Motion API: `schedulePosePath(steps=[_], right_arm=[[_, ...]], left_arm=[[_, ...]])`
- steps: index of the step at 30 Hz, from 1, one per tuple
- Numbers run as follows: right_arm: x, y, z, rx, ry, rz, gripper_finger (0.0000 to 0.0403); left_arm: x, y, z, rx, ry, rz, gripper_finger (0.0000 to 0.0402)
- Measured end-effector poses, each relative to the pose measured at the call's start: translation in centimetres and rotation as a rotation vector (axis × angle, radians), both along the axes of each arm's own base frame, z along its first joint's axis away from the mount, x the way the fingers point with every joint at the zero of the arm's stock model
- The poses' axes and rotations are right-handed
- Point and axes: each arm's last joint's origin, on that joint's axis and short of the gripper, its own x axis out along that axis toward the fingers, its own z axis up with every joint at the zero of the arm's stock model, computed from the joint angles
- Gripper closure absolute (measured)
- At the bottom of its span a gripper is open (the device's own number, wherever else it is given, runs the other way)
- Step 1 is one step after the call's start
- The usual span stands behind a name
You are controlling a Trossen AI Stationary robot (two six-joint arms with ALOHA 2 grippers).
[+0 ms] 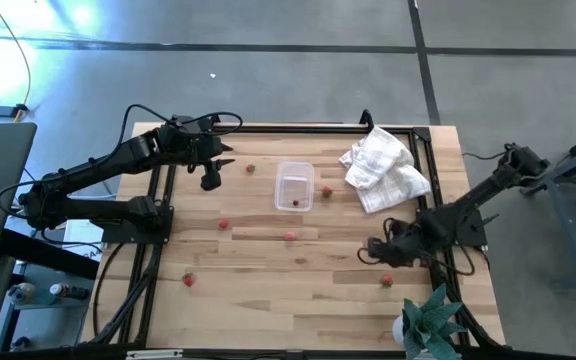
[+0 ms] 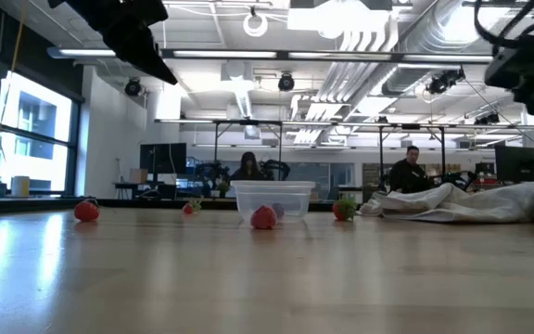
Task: Pick and placing Produce into tupperware
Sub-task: Put the strawberry into the transparent container
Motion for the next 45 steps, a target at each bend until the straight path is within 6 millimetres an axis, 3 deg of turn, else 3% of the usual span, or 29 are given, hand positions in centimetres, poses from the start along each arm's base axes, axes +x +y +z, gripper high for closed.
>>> schedulePosePath(steps=[9,19,32,45], right_arm=[[0.8,1.6,-1.3,0.028,0.093,0.018,0.0268],[2.2,2.7,0.5,-0.029,0.259,0.019,0.0268],[3.9,4.1,-1.8,-0.005,0.279,0.011,0.0268],[2.9,4.4,-2.1,-0.011,0.387,0.013,0.0267]], left_arm=[[0.0,0.0,0.0,0.0,0.0,0.0,0.0266],[0.0,0.0,0.0,0.0,0.0,0.0,0.0266],[0.0,0.0,0.0,0.0,0.0,0.0,0.0266],[0.0,0.0,0.0,0.0,0.0,0.0,0.0266]])
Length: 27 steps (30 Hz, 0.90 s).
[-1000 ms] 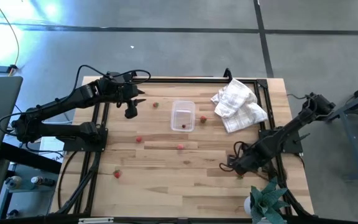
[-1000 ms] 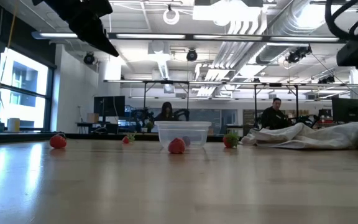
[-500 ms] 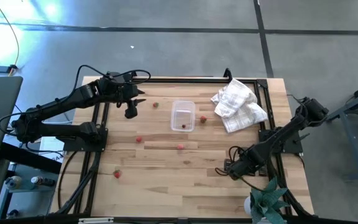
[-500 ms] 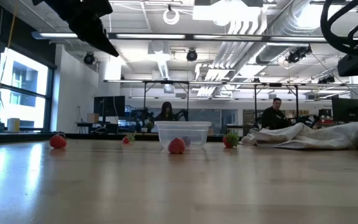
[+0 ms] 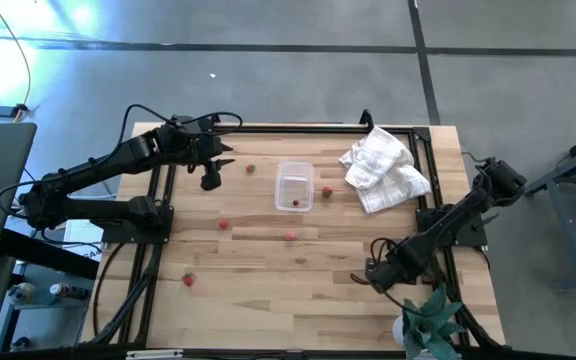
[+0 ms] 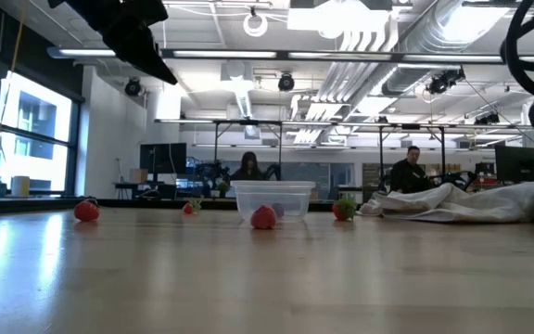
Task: Pick and placing Produce into tupperware
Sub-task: Put the strawberry into the transparent container
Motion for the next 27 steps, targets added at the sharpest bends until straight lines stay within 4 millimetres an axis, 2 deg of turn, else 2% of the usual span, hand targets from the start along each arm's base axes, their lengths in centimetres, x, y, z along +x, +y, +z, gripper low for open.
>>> schedulePosePath(steps=[5,14,20,27], right_arm=[[0.0,0.0,0.0,0.01,0.008,-0.005,0.0258],[0.4,0.0,0.0,0.017,-0.027,-0.01,0.0202],[0.4,0.0,0.0,0.002,-0.034,-0.005,0.0187],[1.1,0.6,-1.9,-0.029,-0.015,0.007,0.0187]], left_arm=[[0.0,0.0,0.0,0.0,0.0,0.0,0.0266],[0.0,0.0,0.0,0.0,0.0,0.0,0.0266],[0.0,0.0,0.0,0.0,0.0,0.0,0.0266],[0.0,0.0,0.0,0.0,0.0,0.0,0.0266]])
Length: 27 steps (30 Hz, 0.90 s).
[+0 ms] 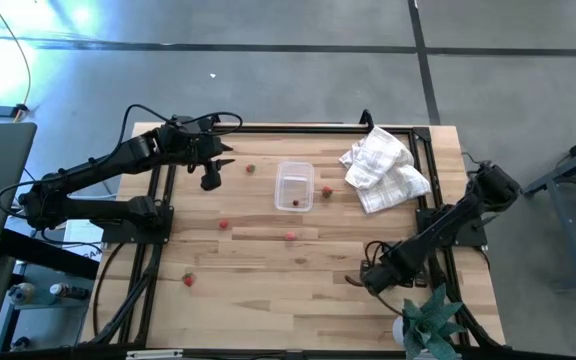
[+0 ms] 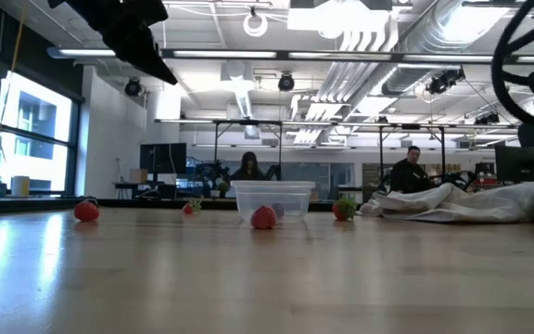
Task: Pick and placing Produce into tupperware
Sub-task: Put the strawberry into the transparent container
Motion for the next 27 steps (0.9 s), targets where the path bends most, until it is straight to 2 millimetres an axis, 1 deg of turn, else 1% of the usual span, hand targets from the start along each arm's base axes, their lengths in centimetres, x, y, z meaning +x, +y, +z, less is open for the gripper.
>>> schedulePosePath(steps=[10,27], right_arm=[[0.5,0.5,-1.1,0.022,0.012,-0.006,0.0187],[0.6,0.5,-1.2,-0.002,0.003,0.001,0.0187]], left_arm=[[0.0,0.0,0.0,0.0,0.0,0.0,0.0266],[0.0,0.0,0.0,0.0,0.0,0.0,0.0266]])
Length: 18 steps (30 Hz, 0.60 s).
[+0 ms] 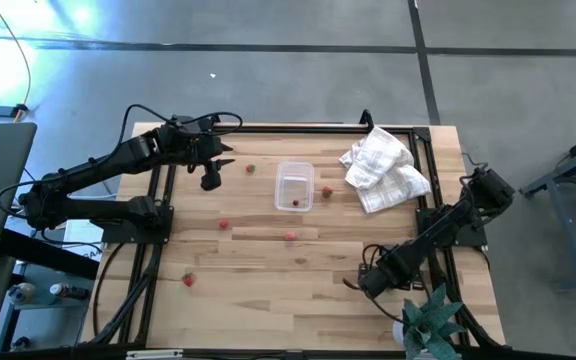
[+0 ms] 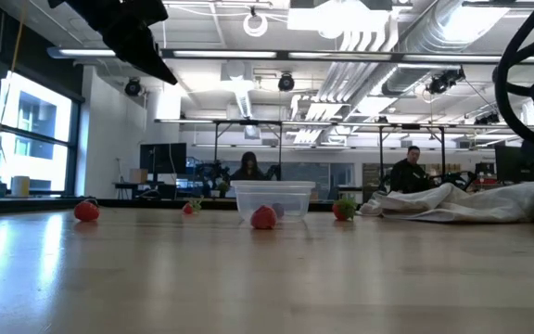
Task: Pick and placing Produce into tupperware
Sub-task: Put the strawberry into the transparent container
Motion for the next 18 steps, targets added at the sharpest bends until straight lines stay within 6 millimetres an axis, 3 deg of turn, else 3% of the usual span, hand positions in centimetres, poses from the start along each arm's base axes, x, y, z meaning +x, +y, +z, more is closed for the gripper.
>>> schedulePosePath(steps=[18], right_arm=[[0.07,-0.04,-0.06,-0.019,-0.018,0.005,0.0243]], left_arm=[[0.0,0.0,0.0,0.0,0.0,0.0,0.0266]])
